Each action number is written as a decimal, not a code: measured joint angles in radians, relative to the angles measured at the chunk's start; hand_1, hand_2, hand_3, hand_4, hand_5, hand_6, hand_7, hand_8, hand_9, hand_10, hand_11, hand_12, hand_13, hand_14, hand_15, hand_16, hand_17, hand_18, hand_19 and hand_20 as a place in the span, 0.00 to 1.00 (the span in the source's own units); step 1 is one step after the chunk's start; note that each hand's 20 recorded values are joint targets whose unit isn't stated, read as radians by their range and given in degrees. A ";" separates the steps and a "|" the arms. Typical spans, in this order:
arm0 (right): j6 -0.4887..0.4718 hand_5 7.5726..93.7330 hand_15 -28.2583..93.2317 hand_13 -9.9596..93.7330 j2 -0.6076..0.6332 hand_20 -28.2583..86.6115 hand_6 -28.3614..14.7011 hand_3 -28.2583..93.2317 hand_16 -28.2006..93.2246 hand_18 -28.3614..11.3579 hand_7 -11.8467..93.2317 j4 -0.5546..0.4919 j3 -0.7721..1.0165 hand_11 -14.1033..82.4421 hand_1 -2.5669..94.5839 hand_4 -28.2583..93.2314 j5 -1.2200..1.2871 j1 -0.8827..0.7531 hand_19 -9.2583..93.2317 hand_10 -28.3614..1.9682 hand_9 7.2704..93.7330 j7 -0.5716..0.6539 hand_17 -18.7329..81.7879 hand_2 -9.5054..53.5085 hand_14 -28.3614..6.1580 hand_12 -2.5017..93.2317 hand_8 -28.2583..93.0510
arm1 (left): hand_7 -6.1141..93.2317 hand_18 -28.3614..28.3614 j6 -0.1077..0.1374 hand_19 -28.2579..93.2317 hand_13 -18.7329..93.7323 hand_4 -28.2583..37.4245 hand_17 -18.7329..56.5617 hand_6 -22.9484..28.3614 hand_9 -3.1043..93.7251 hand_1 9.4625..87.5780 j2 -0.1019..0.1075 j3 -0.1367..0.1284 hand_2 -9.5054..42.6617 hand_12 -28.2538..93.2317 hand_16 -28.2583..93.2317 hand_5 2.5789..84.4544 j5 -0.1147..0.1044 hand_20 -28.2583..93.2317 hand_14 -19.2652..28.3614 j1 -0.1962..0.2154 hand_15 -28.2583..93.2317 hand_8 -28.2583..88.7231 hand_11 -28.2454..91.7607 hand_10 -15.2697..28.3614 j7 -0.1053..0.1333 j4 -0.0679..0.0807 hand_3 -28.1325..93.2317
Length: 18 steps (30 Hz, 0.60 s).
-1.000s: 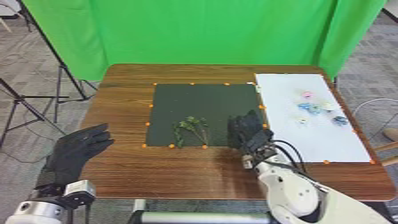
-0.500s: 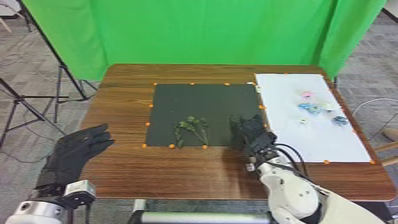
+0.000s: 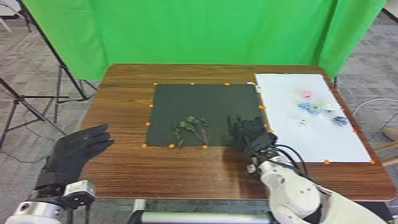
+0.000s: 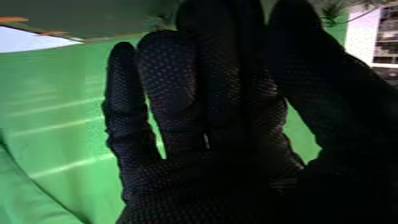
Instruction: Arrange flowers
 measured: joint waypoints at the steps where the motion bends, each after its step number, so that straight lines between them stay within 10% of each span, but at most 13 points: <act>1: 0.000 0.78 0.81 0.73 0.000 0.44 0.57 0.89 0.43 0.00 0.42 0.000 0.001 0.60 0.40 0.02 0.002 0.000 0.82 0.43 0.78 0.002 0.43 0.00 0.43 0.27 0.29 | 0.20 0.87 0.001 0.70 0.41 0.22 0.12 0.72 0.42 0.22 0.003 0.000 0.31 0.30 0.13 0.53 -0.003 0.32 1.00 0.002 0.71 0.17 0.53 0.85 0.003 0.000 0.91; 18: 0.194 0.72 0.84 0.66 0.149 0.46 0.49 0.89 0.42 0.00 0.42 -0.283 0.167 0.60 0.31 0.05 0.312 -0.069 0.81 0.25 0.70 -0.006 0.43 0.07 0.28 0.27 0.14 | 0.20 0.87 0.045 0.70 0.41 0.22 0.12 0.72 0.42 0.22 0.061 -0.009 0.31 0.30 0.13 0.53 -0.052 0.32 1.00 0.063 0.71 0.17 0.53 0.86 0.085 -0.007 0.91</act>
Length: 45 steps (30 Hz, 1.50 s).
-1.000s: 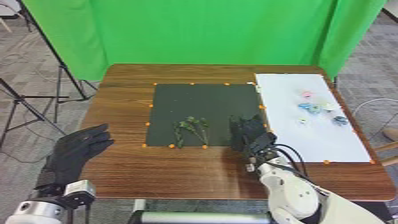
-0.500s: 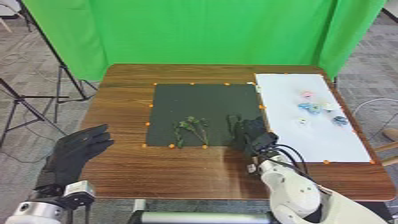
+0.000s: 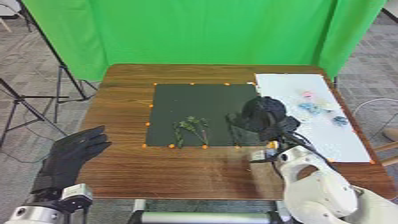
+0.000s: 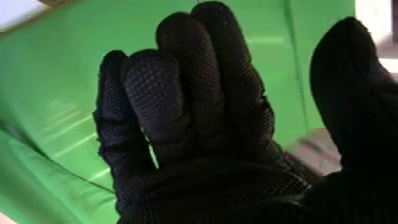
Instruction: Arrange flowers
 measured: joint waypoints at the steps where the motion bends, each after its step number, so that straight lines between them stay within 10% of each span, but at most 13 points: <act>1: 0.002 0.70 0.84 0.65 0.013 0.46 0.48 0.89 0.42 0.00 0.41 -0.016 0.018 0.59 0.31 0.05 -0.003 -0.004 0.81 0.24 0.68 0.000 0.43 0.07 0.27 0.27 0.14 | 0.20 0.87 0.001 0.70 0.41 0.22 0.12 0.72 0.42 0.22 0.000 -0.001 0.31 0.30 0.13 0.53 0.000 0.32 1.00 0.002 0.71 0.17 0.53 0.86 0.000 0.000 0.91; 18: -0.390 0.56 0.81 0.55 -0.050 0.48 0.49 0.92 0.38 0.00 0.35 0.194 0.322 0.38 0.33 0.04 -0.013 -0.063 0.80 0.35 0.55 0.022 0.38 0.04 0.26 0.21 0.12 | 0.20 0.87 0.002 0.70 0.41 0.22 0.12 0.72 0.42 0.22 -0.014 0.006 0.31 0.30 0.13 0.52 0.011 0.32 1.00 -0.014 0.71 0.17 0.53 0.86 -0.011 -0.001 0.91; 45: -0.463 0.53 0.82 0.54 -0.078 0.50 0.49 0.93 0.36 0.00 0.34 0.342 0.295 0.35 0.36 0.03 -0.185 -0.079 0.80 0.37 0.51 0.107 0.38 0.01 0.26 0.20 0.12 | 0.20 0.87 -0.003 0.70 0.41 0.22 0.12 0.72 0.42 0.22 -0.026 -0.002 0.30 0.30 0.13 0.53 0.016 0.32 1.00 -0.023 0.71 0.17 0.53 0.85 -0.023 -0.003 0.91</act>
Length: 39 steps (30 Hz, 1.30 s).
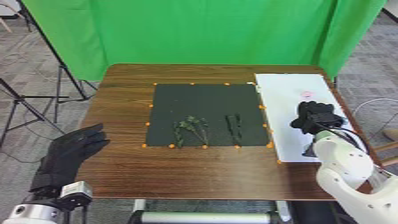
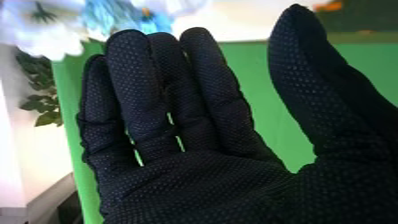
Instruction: Arrange flowers
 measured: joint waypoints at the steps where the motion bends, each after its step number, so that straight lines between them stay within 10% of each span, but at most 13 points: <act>1: -0.004 0.53 0.82 0.54 -0.001 0.50 0.49 0.93 0.36 0.00 0.34 0.006 -0.005 0.35 0.36 0.03 0.000 0.002 0.80 0.37 0.51 0.002 0.38 0.01 0.26 0.20 0.12 | 0.20 0.87 -0.001 0.70 0.41 0.22 0.12 0.72 0.42 0.22 -0.001 0.000 0.30 0.30 0.13 0.53 0.001 0.32 1.00 -0.001 0.71 0.17 0.53 0.85 -0.001 0.000 0.91; 9: -0.029 0.54 0.81 0.55 -0.018 0.50 0.50 0.93 0.36 0.00 0.35 0.054 -0.044 0.36 0.38 0.02 -0.010 0.036 0.81 0.39 0.54 0.020 0.38 0.02 0.30 0.20 0.12 | 0.20 0.88 -0.009 0.70 0.41 0.22 0.12 0.72 0.42 0.22 -0.009 0.004 0.30 0.30 0.13 0.53 0.010 0.33 1.00 -0.015 0.71 0.17 0.53 0.86 -0.015 0.000 0.91; 22: 0.111 0.80 0.73 0.77 -0.020 0.46 0.66 0.84 0.50 0.14 0.41 0.133 -0.161 0.27 0.61 0.00 -0.119 0.112 0.87 0.68 0.94 0.077 0.47 0.01 0.66 0.41 0.25 | 0.20 0.87 -0.024 0.70 0.41 0.22 0.12 0.72 0.42 0.22 -0.029 0.005 0.30 0.30 0.13 0.52 0.027 0.33 1.00 -0.022 0.71 0.17 0.53 0.86 -0.031 0.000 0.91; 39: 0.232 0.84 0.75 0.80 -0.005 0.47 0.64 0.85 0.52 0.12 0.38 0.114 -0.236 0.29 0.62 0.00 -0.168 0.178 0.89 0.73 0.97 0.065 0.48 0.00 0.66 0.45 0.29 | 0.20 0.88 -0.023 0.70 0.41 0.22 0.12 0.72 0.42 0.22 -0.030 -0.011 0.30 0.30 0.13 0.52 0.023 0.33 1.00 0.000 0.71 0.17 0.53 0.86 -0.012 -0.001 0.91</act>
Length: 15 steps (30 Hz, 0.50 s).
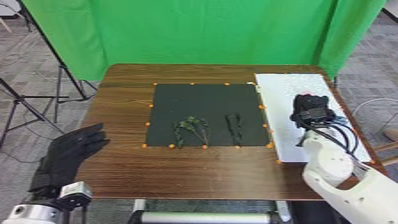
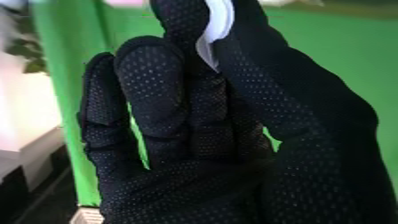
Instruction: Arrange flowers
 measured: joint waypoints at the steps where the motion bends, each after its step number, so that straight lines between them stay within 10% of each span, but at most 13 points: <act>1: 0.014 0.84 0.75 0.80 0.004 0.47 0.64 0.85 0.52 0.12 0.38 -0.014 -0.020 0.29 0.62 0.00 0.000 0.015 0.89 0.73 0.97 -0.007 0.48 0.00 0.65 0.45 0.29 | 0.20 0.88 0.000 0.70 0.41 0.22 0.12 0.72 0.42 0.22 0.000 -0.004 0.30 0.30 0.13 0.53 -0.001 0.33 1.00 0.005 0.71 0.17 0.53 0.86 0.002 0.000 0.91; 15: 0.052 0.84 0.75 0.80 -0.136 0.48 0.64 0.86 0.52 0.13 0.38 -0.133 -0.370 0.29 0.62 0.00 0.101 0.351 0.89 0.73 0.97 -0.190 0.48 0.00 0.66 0.46 0.29 | 0.20 0.88 0.004 0.70 0.41 0.22 0.12 0.72 0.42 0.22 -0.020 -0.078 0.30 0.30 0.13 0.53 -0.012 0.33 1.00 0.082 0.71 0.17 0.53 0.85 0.015 -0.011 0.91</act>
